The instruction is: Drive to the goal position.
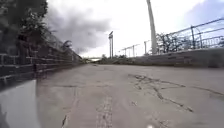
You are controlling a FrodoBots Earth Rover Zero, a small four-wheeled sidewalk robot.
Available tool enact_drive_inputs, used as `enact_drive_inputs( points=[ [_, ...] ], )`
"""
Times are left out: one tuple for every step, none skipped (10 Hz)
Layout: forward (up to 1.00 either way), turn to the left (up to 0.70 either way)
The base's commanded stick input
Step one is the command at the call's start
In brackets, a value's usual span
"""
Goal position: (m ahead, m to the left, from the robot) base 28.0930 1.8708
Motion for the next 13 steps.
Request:
enact_drive_inputs(
  points=[
    [0.7,0.0],
    [0.7,0.0],
    [0.7,0.0],
    [0.7,0.0],
    [0.7,0.0],
    [0.7,0.0],
    [0.7,0.0],
    [0.7,0.0],
    [0.7,0.0],
    [0.7,0.0],
    [0.7,0.0],
    [0.7,0.0],
    [0.7,0.0]
  ],
)
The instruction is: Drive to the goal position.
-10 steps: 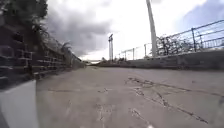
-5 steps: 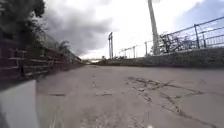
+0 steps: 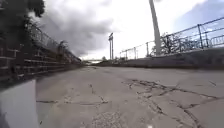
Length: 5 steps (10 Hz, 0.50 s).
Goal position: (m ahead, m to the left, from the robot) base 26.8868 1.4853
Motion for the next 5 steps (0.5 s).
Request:
enact_drive_inputs(
  points=[
    [0.7,0.0],
    [0.7,0.0],
    [0.7,0.0],
    [0.7,0.0],
    [0.7,0.0]
  ],
)
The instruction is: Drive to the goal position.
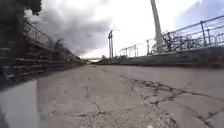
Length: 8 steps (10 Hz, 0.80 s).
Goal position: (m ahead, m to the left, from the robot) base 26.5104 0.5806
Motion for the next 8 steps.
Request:
enact_drive_inputs(
  points=[
    [0.7,0.0],
    [0.7,0.0],
    [0.7,0.0],
    [0.7,0.0],
    [0.7,0.0],
    [0.7,0.0],
    [0.7,0.0],
    [0.7,0.0]
  ],
)
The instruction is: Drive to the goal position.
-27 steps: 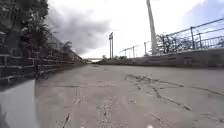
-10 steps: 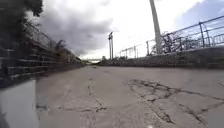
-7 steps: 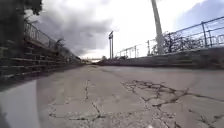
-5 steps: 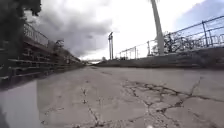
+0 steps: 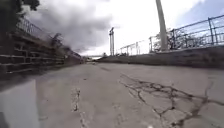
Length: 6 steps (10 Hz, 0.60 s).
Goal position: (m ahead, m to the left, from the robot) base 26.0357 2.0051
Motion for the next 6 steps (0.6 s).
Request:
enact_drive_inputs(
  points=[
    [0.7,0.0],
    [0.7,0.0],
    [0.7,0.0],
    [0.7,0.0],
    [0.7,0.0],
    [0.7,0.0]
  ],
)
